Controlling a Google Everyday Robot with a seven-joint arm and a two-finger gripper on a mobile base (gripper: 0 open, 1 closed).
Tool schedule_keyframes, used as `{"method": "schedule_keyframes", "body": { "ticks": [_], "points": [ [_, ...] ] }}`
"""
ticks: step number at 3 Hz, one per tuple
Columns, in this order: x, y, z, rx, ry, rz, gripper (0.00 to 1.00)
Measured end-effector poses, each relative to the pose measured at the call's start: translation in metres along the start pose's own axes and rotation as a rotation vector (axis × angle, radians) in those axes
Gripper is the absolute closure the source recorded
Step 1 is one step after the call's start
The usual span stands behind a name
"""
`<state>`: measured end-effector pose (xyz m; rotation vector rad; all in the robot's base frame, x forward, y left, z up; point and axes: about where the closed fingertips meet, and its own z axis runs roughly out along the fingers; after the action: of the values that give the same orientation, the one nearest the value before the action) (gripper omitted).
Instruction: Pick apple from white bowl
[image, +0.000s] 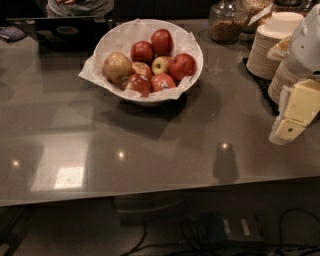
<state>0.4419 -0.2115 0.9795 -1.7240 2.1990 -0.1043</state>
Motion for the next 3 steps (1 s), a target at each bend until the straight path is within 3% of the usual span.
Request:
{"method": "schedule_keyframes", "body": {
  "ticks": [1,2,3],
  "points": [
    [-0.021,-0.009,-0.001,0.056,-0.059,-0.055,0.0],
    [-0.021,-0.009,-0.001,0.056,-0.059,-0.055,0.0],
    [-0.039,-0.015,0.002,0.068,-0.116,-0.068,0.0]
  ]
}}
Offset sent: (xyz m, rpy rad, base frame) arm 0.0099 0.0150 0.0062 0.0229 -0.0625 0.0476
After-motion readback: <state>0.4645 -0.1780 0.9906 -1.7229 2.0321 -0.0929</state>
